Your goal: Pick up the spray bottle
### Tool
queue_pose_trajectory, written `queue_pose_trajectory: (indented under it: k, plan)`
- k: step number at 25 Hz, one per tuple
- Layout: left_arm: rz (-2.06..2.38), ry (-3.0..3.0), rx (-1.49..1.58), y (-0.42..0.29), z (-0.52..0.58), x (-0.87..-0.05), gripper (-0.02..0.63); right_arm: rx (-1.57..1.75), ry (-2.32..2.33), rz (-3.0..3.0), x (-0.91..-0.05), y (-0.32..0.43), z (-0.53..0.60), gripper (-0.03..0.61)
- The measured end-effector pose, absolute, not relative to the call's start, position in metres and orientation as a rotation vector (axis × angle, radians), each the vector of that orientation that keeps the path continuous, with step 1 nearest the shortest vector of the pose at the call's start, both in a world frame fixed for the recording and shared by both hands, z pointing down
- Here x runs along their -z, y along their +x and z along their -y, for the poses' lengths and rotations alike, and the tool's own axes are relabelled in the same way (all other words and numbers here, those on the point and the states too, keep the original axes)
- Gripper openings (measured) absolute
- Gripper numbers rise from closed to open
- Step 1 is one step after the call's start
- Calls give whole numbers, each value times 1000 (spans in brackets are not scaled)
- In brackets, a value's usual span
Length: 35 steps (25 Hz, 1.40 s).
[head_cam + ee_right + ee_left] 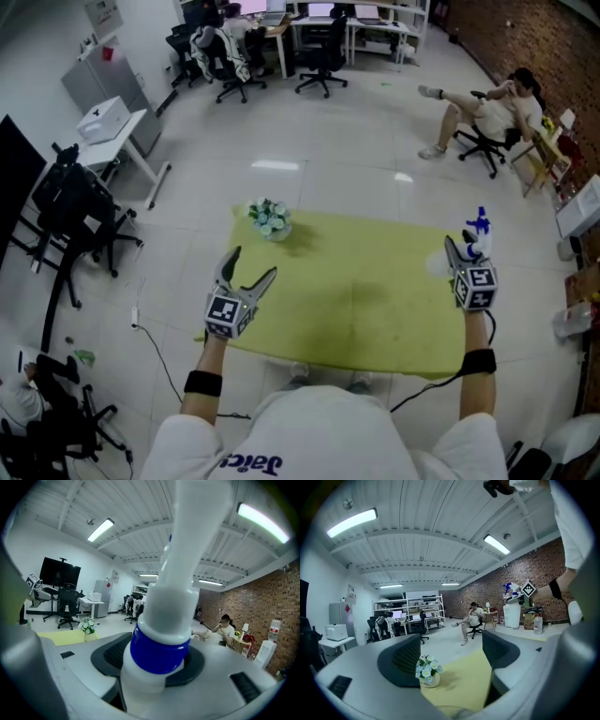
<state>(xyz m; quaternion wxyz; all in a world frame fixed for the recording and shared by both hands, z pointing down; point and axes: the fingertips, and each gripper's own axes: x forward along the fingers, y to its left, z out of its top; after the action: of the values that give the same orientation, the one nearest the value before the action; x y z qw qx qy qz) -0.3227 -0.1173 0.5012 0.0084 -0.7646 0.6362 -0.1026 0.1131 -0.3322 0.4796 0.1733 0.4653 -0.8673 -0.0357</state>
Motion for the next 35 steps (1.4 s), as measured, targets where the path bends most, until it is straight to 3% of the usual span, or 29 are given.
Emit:
queue_pose_trajectory:
  k: [17, 27, 35]
  plan:
    - [-1963, -2431, 217, -281, 121, -504, 426, -100, 1362, 2505, -548, 81, 226, 216]
    - [-1965, -2411, 205, -238, 136, -514, 426, -65, 1476, 2548, -524, 76, 199, 216]
    - [-1985, -2430, 122, -223, 136, -508, 426, 186, 1502, 2733, -486, 79, 178, 216]
